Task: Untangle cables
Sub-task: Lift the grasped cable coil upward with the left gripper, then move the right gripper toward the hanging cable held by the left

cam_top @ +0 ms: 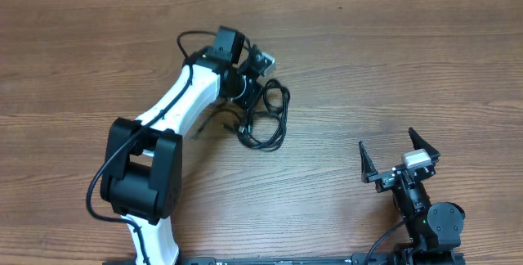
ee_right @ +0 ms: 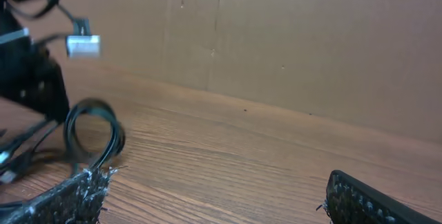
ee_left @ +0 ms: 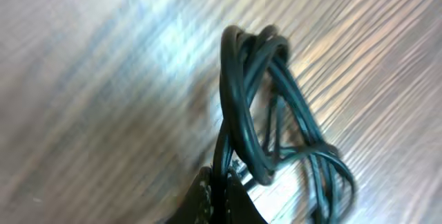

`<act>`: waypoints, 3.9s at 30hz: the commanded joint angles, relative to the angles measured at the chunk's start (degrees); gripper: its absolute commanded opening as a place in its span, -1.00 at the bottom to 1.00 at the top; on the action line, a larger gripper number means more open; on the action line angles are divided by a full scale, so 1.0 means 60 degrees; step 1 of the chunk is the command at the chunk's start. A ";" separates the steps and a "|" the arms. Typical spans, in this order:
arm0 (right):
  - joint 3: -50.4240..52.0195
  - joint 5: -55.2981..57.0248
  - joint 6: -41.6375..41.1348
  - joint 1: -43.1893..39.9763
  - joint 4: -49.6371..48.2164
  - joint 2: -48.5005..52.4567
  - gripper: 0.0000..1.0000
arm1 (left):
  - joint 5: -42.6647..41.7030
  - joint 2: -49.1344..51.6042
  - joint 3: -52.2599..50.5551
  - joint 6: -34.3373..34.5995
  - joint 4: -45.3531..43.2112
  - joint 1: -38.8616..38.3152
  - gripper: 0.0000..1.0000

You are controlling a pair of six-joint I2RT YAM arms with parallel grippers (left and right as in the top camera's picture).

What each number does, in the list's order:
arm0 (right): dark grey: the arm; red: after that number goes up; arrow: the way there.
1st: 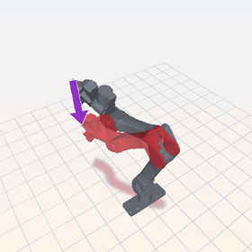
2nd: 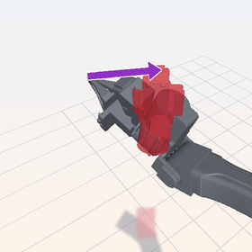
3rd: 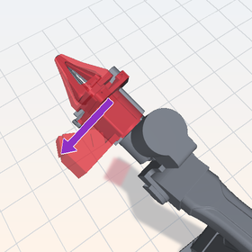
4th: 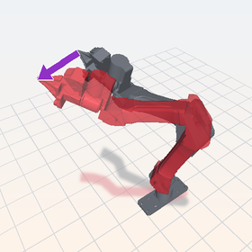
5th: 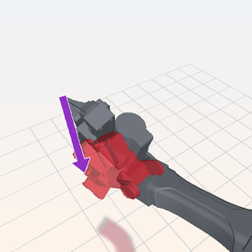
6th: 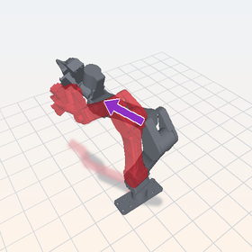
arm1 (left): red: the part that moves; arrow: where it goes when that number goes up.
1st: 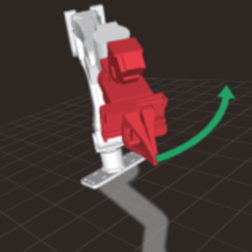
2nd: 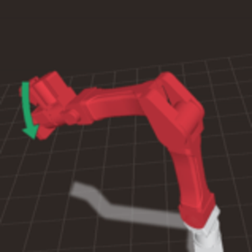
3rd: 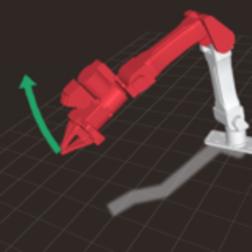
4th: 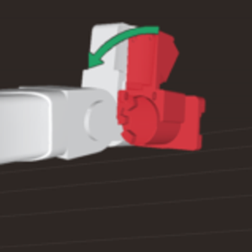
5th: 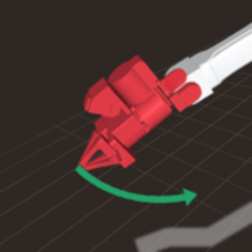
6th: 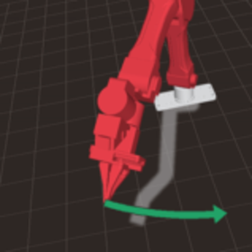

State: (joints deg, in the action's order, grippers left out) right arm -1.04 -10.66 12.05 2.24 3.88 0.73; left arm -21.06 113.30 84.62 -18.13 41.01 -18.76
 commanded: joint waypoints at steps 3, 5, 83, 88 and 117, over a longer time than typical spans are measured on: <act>0.0095 0.0022 0.0004 -0.0007 -0.0047 -0.0091 1.00 | -0.0554 -0.1275 0.1260 0.0029 0.0754 -0.0022 -0.92; 0.0095 0.0022 0.0004 -0.0007 -0.0047 -0.0091 1.00 | -0.0863 -0.1628 0.1468 0.0029 0.1020 -0.0022 -0.92; -0.8652 -0.4346 -0.3952 -0.0007 0.6229 0.6623 0.91 | -0.6295 -0.5402 0.1566 -0.1202 0.2022 -0.0947 -0.92; -0.8652 -0.4539 -0.3005 -0.0007 0.6218 0.6652 0.68 | -0.6947 -0.5402 0.1566 -0.1260 0.1759 -0.0947 -0.92; -0.8652 -0.5898 -0.1920 -0.0007 0.3337 0.7067 0.41 | -0.7894 -0.5322 0.1566 -0.2208 0.1730 -0.1796 -0.92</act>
State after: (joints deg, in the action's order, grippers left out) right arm -51.64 -44.23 -0.38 2.24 25.17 41.93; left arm -66.04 82.17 92.36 -28.29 51.83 -27.81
